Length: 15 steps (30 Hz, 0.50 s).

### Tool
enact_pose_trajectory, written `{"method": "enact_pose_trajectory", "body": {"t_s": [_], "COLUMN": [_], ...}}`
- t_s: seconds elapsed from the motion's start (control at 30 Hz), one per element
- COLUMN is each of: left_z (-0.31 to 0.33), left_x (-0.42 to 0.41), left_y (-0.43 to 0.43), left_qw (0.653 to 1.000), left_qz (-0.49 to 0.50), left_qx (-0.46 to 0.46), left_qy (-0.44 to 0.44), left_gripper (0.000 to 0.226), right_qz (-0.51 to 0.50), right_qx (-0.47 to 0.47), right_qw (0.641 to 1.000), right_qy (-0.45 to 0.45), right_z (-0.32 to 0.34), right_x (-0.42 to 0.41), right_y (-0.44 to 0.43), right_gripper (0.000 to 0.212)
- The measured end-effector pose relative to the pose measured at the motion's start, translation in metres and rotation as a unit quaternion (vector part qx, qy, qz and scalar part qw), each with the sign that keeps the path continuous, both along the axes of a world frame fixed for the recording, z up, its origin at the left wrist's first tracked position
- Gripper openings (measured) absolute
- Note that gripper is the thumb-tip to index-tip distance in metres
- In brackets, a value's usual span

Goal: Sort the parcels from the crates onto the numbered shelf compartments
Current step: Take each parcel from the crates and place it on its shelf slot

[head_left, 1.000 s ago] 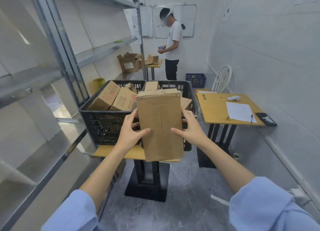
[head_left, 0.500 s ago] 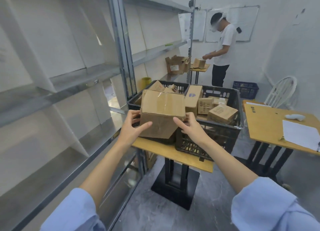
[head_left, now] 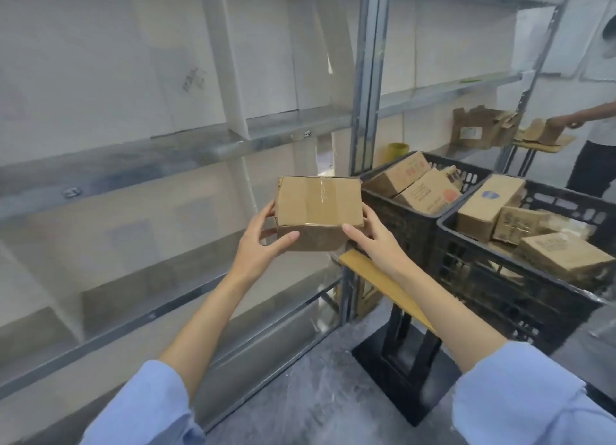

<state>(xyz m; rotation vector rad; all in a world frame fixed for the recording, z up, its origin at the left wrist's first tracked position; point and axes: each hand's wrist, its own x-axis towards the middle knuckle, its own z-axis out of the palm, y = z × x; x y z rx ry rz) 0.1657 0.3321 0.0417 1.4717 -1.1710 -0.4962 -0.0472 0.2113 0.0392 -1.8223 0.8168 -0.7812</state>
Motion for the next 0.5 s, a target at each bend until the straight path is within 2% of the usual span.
{"method": "enact_pose_trajectory", "body": {"t_s": [0.17,0.37,0.5], "left_z": [-0.002,-0.005,-0.004], "left_x": [0.006,0.006,0.000], "left_y": [0.059,0.121,0.154], "left_qw": [0.997,0.990,0.987], "left_qz": [0.074,0.142,0.159], "left_qx": [0.001,0.003,-0.014], "left_qy": [-0.005,0.014,0.005], "left_gripper": [0.075,0.064,0.075], "right_qz": [0.083,0.146,0.182], "right_qx": [-0.009,-0.011,-0.024], "right_qw": [0.996,0.989,0.982], "right_qy": [0.013,-0.019,-0.038], "right_z": [-0.014,-0.022,-0.016], "right_x": [0.025,0.044,0.051], "right_y": [0.022,0.061,0.084], "right_gripper": [0.079,0.082,0.089]}}
